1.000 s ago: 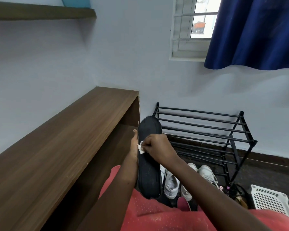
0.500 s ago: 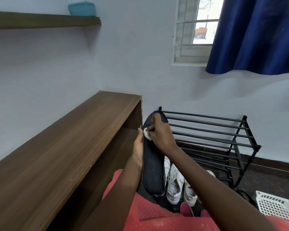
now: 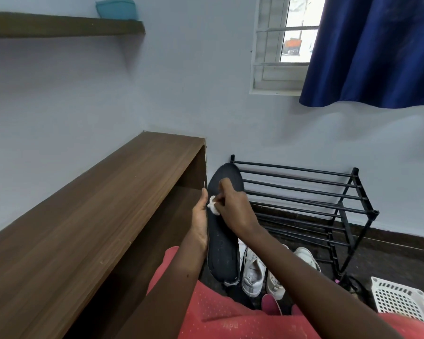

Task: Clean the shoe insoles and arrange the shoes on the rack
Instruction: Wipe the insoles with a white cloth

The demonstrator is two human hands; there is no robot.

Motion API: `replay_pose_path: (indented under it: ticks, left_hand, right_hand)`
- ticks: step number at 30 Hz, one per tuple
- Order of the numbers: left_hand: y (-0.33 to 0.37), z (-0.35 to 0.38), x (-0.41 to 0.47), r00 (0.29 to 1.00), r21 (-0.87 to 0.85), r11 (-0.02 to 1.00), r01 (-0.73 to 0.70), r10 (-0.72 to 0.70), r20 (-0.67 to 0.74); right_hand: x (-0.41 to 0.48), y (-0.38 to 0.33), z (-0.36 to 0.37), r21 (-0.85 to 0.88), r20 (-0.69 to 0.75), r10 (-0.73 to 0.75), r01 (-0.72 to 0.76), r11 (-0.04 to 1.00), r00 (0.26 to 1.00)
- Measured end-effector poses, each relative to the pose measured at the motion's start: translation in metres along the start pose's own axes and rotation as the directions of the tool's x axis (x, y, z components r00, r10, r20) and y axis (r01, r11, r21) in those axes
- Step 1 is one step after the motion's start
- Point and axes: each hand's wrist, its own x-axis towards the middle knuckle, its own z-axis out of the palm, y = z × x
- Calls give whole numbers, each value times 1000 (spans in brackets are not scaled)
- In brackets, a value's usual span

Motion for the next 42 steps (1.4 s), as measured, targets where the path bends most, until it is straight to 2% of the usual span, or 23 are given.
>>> replay_pose_path:
  ticks: [3, 5, 9, 11, 14, 16, 18, 20, 22, 24, 25, 29, 32, 34, 35, 37, 39, 42]
  left_hand:
    - [-5, 1, -3, 998, -13, 1000, -4, 5, 67]
    - [-6, -2, -1, 997, -32, 999, -10, 13, 76]
    - [-4, -9, 3, 999, -74, 997, -20, 23, 29]
    - [-6, -11, 7, 995, -70, 993, -93, 90, -45]
    - [-9, -13, 13, 990, -122, 983, -135, 130, -49]
    - [-8, -13, 16, 990, -113, 984, -135, 130, -48]
    - [-6, -14, 20, 994, -78, 991, -110, 108, -34]
    - [-6, -12, 21, 991, -71, 990, -124, 121, -53]
    - [-7, -12, 23, 986, -67, 986, -154, 149, -79]
    - [-6, -12, 22, 986, -47, 989, -139, 134, -96]
    - [-7, -13, 21, 983, -46, 989, -139, 132, -126]
    - [-4, -16, 15, 997, -41, 998, -55, 53, -58]
    - [-4, -11, 8, 998, -84, 996, 8, -3, 64]
    - [-5, -8, 5, 996, -100, 995, -16, 25, 88]
    - [-6, -7, 3, 996, -100, 995, -32, 40, 80]
    - [-6, -6, 3, 996, -105, 993, -56, 63, 63]
    - [-6, -7, 5, 997, -110, 992, -69, 72, 29]
    - [-5, -12, 9, 996, -55, 996, -75, 73, -43]
  right_hand:
    - [16, 7, -4, -75, -66, 47, -52, 996, 997]
    - [20, 8, -5, -128, -61, 68, -76, 989, 996]
    - [7, 3, -2, -165, 107, 36, -18, 986, 994]
    - [-3, -1, -3, -153, 181, 24, 4, 988, 983]
    - [-11, -1, -10, -98, 316, 51, -20, 995, 947]
    - [-8, 1, -17, -21, 308, 104, -102, 995, 946]
    - [-4, 4, -21, 3, 220, 150, -155, 988, 964]
    - [-2, 7, -18, -126, 221, 145, -119, 985, 964]
    - [-2, 6, -13, -265, 312, 155, -71, 962, 937]
    - [-4, 7, -7, -302, 333, 176, -72, 951, 926]
    - [-4, 8, -6, -278, 326, 184, -92, 956, 927]
    - [2, 7, -18, -31, 309, 235, -237, 971, 922]
    - [10, 5, -28, 83, 75, 250, -256, 963, 965]
    - [14, 4, -28, -21, -38, 171, -172, 985, 985]
    - [15, 2, -25, -94, -19, 129, -130, 987, 992]
    - [12, -4, -17, -205, 145, 119, -88, 975, 982]
    - [5, -9, -6, -299, 326, 162, -62, 952, 931]
    - [-4, -14, 10, -472, 507, 230, 44, 881, 830]
